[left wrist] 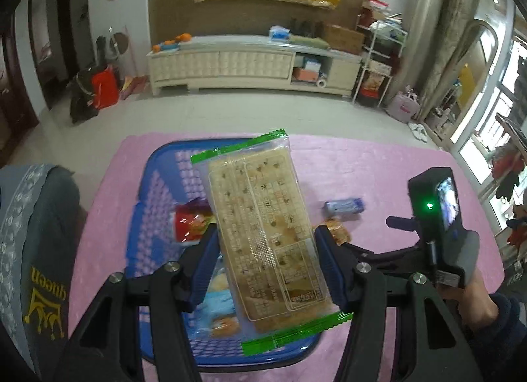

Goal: Organize snacks
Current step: 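Carry the cracker pack into the basket and release it while the right approaches the orange bag, then grasp the orange snack bag with the right gripper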

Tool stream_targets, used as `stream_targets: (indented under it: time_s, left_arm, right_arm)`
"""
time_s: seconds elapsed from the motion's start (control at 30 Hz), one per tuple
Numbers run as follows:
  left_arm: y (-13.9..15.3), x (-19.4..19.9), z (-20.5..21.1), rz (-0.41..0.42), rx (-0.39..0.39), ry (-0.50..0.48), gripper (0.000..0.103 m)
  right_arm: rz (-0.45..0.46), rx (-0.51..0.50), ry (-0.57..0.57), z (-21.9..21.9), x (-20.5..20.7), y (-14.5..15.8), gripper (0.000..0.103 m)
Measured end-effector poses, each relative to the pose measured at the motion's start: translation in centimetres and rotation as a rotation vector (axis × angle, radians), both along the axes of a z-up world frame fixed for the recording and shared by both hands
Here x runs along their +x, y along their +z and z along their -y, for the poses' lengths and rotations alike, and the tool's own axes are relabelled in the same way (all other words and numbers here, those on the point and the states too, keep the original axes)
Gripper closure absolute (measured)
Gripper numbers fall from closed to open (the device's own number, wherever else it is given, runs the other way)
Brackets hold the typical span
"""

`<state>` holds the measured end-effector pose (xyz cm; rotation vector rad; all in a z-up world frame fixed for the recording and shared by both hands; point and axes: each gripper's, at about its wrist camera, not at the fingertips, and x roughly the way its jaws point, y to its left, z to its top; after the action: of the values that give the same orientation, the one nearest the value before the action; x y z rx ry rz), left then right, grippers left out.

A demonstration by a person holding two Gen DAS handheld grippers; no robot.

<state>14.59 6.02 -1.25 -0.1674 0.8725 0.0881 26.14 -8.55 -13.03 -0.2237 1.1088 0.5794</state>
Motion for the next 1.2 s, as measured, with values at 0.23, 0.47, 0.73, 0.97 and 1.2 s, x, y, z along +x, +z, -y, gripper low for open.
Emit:
stream_targets:
  time_s: [0.23, 0.47, 0.73, 0.97, 1.2]
  left_arm:
    - [-2.7, -0.6, -2.2, -0.087, -0.026, 0.028, 0.047]
    - [-4.6, -0.6, -2.3, -0.133, -0.045, -0.028, 0.047]
    - [-5.7, -0.5, -2.4, -0.157, -0.047, -0.043, 0.047]
    - [-6.5, -0.5, -2.3, -0.174, -0.051, -0.051, 0.045]
    - [-5.9, -1.1, -2.2, -0.142, -0.025, -0.06, 0.036]
  right_arm:
    - [-0.047, -0.054, 0.045, -3.3, 1.4, -3.5, 0.0]
    - [-0.094, -0.09, 0.074, -5.3, 2.5, -5.9, 0.0]
    - [-0.025, -0.107, 0.1, -5.7, 1.4, -6.6, 0.002]
    - [-0.008, -0.111, 0.19, -6.2, -1.2, -5.2, 0.045]
    - [-0.009, -0.046, 0.182, -6.3, -2.3, -4.6, 0.091]
